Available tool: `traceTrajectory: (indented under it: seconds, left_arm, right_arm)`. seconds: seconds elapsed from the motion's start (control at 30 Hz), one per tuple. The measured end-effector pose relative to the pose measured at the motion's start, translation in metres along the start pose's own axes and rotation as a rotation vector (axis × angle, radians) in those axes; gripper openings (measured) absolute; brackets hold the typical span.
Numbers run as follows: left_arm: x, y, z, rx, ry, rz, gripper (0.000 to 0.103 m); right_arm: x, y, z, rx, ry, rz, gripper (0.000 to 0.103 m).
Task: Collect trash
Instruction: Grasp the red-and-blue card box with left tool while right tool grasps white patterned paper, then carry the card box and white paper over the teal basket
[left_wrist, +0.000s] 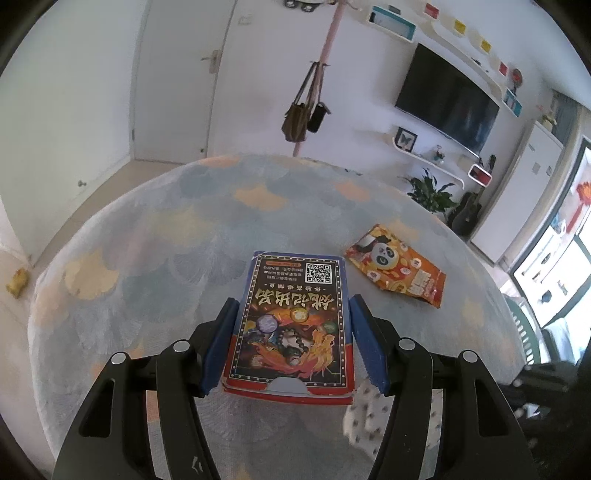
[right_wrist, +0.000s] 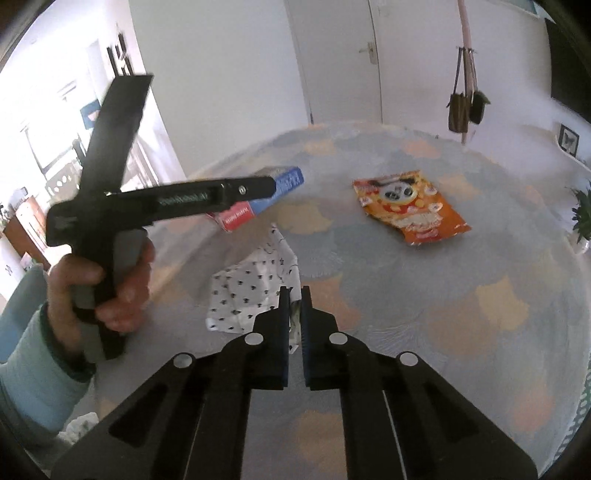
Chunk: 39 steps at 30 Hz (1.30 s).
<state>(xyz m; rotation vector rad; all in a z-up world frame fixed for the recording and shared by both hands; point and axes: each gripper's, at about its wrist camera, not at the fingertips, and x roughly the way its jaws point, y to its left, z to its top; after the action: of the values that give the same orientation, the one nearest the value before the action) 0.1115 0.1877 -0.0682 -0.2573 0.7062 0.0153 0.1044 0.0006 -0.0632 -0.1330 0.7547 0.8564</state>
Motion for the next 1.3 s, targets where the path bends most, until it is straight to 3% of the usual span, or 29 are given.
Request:
traceTrajectory:
  seconds: [0.17, 0.3, 0.7, 1.0, 1.3]
  left_arm:
    - [-0.010, -0.014, 0.001, -0.025, -0.021, -0.067, 0.059]
    - [-0.020, -0.042, 0.009, 0.029, -0.057, -0.090, 0.059]
    - [-0.020, -0.162, 0.029, 0.185, -0.089, -0.262, 0.059]
    - [0.012, -0.257, 0.021, 0.295, -0.037, -0.374, 0.059]
    - [0.064, -0.338, -0.006, 0.374, 0.104, -0.488, 0.059]
  right_arm:
    - [-0.030, -0.011, 0.003, 0.027, -0.073, -0.047, 0.002]
    - [-0.061, -0.026, 0.005, 0.053, -0.144, -0.086, 0.002]
    - [-0.156, -0.100, -0.010, 0.210, -0.315, -0.304, 0.002]
    - [-0.212, -0.152, -0.054, 0.392, -0.383, -0.520, 0.002]
    - [-0.243, -0.212, -0.104, 0.554, -0.372, -0.656, 0.002]
